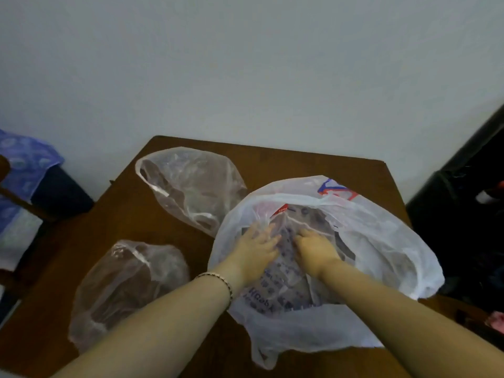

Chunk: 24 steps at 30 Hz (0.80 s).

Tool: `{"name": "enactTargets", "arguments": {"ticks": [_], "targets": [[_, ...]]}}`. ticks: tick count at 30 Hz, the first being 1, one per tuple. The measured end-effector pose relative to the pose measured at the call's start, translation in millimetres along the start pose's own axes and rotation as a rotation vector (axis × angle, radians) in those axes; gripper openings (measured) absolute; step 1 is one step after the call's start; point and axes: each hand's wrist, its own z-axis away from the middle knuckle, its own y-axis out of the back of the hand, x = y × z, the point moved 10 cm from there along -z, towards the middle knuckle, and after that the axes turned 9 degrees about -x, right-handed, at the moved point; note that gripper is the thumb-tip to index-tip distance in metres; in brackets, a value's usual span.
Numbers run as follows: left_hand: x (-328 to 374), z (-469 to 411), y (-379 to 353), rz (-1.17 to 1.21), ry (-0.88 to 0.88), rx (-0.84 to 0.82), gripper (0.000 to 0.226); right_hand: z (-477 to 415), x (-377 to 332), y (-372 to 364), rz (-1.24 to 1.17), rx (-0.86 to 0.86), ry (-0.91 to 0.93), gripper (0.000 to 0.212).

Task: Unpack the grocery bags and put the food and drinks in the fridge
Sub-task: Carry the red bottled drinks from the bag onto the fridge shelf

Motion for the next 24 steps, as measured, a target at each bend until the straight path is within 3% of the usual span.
{"name": "enactTargets", "arguments": {"ticks": [4, 9, 12, 16, 20, 22, 24], "targets": [[-16, -56, -14, -0.205, -0.069, -0.119, 0.055, -37, -14, 15, 0.114, 0.005, 0.181, 0.053], [-81, -90, -9, -0.105, 0.039, -0.149, 0.066, -80, -15, 48, 0.353, 0.07, 0.333, 0.054], [-136, -94, -5, -0.01, 0.161, -0.122, 0.069, -122, 6, 57, 0.434, -0.009, 0.296, 0.053], [-178, -91, -9, 0.282, 0.249, 0.033, 0.07, -152, 21, 72, 0.341, 0.0, 0.242, 0.055], [-180, -93, -39, 0.447, 0.24, -0.018, 0.064, -172, -13, 35, 0.328, -0.121, 0.289, 0.077], [-179, -96, -45, 0.467, 0.203, -0.025, 0.058, -186, -23, 14, 0.335, -0.197, 0.214, 0.088], [-176, -96, -47, 0.467, 0.163, -0.046, 0.053, -196, -29, 8, 0.288, -0.211, 0.138, 0.087]]}}
